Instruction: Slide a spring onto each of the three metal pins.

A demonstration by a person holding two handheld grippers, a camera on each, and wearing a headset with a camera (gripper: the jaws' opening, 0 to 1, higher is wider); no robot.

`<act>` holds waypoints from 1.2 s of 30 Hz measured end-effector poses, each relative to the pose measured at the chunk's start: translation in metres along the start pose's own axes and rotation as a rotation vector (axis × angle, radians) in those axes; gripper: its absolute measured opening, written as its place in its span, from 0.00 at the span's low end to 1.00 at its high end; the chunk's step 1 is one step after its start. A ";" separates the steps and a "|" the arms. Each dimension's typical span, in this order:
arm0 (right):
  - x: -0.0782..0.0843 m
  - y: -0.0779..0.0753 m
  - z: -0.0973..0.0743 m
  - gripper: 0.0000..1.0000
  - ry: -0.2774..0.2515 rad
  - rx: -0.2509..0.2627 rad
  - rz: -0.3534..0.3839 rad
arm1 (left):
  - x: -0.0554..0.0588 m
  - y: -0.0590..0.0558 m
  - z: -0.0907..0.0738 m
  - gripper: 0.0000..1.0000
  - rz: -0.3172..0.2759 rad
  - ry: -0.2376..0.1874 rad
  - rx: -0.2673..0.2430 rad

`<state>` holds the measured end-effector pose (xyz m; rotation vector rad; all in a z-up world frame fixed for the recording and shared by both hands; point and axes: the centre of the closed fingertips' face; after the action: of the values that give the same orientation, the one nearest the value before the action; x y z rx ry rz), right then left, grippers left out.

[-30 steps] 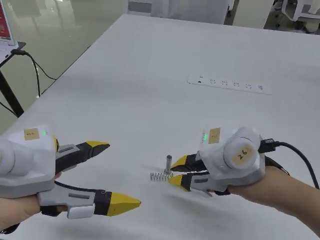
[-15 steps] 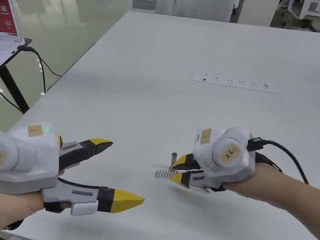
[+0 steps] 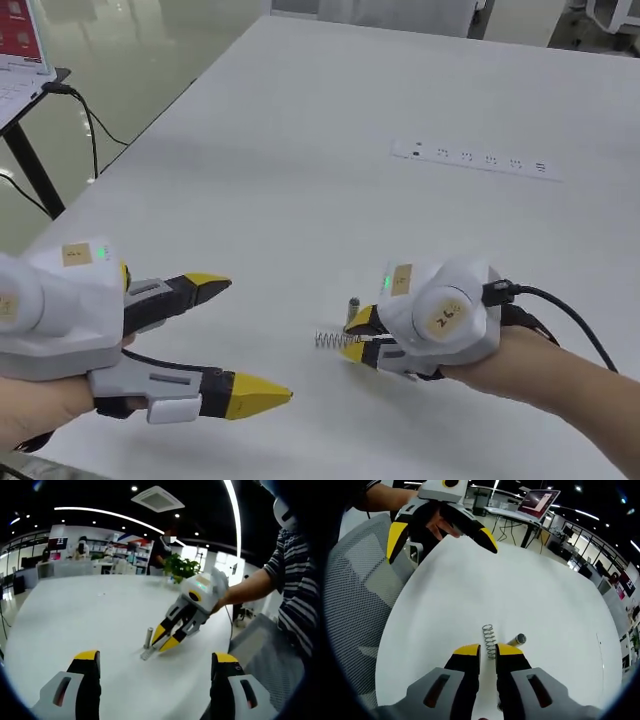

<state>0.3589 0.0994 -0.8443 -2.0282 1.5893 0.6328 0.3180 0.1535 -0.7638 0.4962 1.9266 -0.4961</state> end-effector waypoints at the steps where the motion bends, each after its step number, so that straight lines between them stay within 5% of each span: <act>1: 0.000 0.001 0.001 0.09 0.001 -0.001 -0.004 | 0.000 0.000 0.000 0.89 0.000 0.001 0.001; 23: 0.003 -0.003 0.007 0.11 0.023 0.024 -0.034 | 0.005 -0.002 -0.001 0.88 -0.009 0.009 0.008; 36: 0.010 -0.003 0.012 0.08 0.028 -0.004 0.020 | 0.006 -0.003 0.001 0.88 -0.007 0.017 0.017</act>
<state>0.3631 0.1000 -0.8591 -2.0342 1.6278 0.6177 0.3147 0.1509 -0.7690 0.5065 1.9424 -0.5148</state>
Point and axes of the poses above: the centre of the closed fingertips' face, and the gripper's own axes: z roughly forward along the fingers, y roughly to its left, x roughly out of its underside, and after that the axes turned 12 degrees about -x, right-handed
